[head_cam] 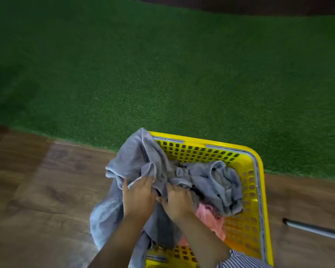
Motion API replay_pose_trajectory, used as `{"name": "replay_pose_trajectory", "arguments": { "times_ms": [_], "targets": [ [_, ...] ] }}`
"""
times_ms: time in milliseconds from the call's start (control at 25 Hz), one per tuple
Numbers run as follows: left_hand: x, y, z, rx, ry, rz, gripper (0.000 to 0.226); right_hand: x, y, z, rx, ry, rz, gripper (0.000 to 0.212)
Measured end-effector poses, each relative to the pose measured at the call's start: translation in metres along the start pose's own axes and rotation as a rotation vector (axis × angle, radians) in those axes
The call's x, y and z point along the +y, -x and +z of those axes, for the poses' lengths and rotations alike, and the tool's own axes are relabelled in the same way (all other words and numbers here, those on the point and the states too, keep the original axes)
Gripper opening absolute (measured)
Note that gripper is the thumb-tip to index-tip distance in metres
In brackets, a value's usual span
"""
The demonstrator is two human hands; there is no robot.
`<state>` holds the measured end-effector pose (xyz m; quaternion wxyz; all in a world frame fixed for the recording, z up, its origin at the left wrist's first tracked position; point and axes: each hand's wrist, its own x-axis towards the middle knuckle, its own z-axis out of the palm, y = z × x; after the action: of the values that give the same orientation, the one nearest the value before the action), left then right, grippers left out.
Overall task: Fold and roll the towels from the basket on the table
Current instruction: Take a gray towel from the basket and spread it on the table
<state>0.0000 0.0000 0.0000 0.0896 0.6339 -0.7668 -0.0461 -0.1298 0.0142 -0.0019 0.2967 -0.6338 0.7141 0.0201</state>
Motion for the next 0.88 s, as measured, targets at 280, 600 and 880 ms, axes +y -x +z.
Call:
{"name": "replay_pose_trajectory", "arguments": {
  "times_ms": [280,600,880],
  "targets": [
    [-0.007,-0.011,-0.013,-0.062,0.037,0.024,0.056,-0.002,-0.004,-0.046,0.320,-0.604,0.073,0.018],
    [0.081,-0.114,-0.291,-0.257,0.898,-0.127,0.022,-0.064,0.090,-0.357,0.553,-0.655,-0.344,0.013],
    [0.150,-0.195,-0.645,0.246,0.585,0.325,0.022,-0.144,0.230,-0.678,0.950,-0.668,-0.475,0.013]
  ]
}}
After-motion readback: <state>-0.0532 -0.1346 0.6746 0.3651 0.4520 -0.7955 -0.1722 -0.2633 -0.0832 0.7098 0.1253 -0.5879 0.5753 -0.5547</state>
